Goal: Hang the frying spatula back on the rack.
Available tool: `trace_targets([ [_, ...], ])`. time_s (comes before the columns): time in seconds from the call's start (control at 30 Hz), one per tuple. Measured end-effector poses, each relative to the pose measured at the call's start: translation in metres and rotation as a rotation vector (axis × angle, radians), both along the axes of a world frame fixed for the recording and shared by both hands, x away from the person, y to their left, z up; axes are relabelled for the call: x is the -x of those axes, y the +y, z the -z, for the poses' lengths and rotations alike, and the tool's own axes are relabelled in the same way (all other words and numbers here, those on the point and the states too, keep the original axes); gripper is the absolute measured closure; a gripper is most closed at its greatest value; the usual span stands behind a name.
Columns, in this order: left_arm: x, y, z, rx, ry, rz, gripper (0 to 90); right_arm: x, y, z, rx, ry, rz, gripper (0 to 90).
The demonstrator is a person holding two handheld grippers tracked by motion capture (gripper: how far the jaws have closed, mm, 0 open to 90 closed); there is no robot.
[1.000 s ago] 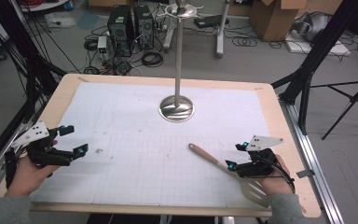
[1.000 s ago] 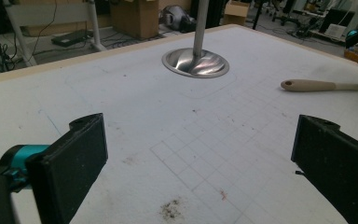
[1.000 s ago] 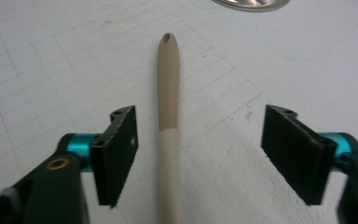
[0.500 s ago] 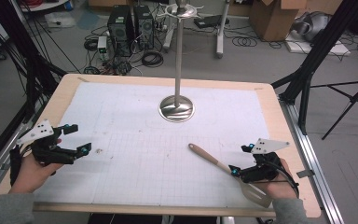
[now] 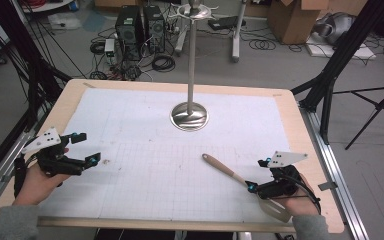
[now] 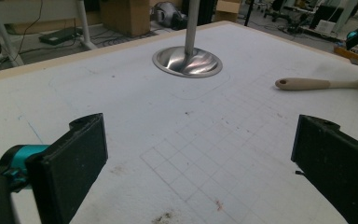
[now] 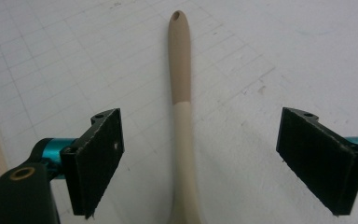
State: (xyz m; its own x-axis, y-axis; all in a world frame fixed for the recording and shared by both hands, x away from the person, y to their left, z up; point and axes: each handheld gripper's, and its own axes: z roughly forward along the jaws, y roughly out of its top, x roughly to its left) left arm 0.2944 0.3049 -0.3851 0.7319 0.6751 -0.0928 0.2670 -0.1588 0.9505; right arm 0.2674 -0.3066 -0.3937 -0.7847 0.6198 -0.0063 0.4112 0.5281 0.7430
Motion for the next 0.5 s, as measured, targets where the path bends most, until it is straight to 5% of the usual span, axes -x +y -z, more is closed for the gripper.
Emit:
trace_targets([
  [0.5,-0.004,-0.002,0.001,0.004,0.004,0.001,4.1,-0.001,0.011,0.007,0.091,0.045,-0.052,15.0],
])
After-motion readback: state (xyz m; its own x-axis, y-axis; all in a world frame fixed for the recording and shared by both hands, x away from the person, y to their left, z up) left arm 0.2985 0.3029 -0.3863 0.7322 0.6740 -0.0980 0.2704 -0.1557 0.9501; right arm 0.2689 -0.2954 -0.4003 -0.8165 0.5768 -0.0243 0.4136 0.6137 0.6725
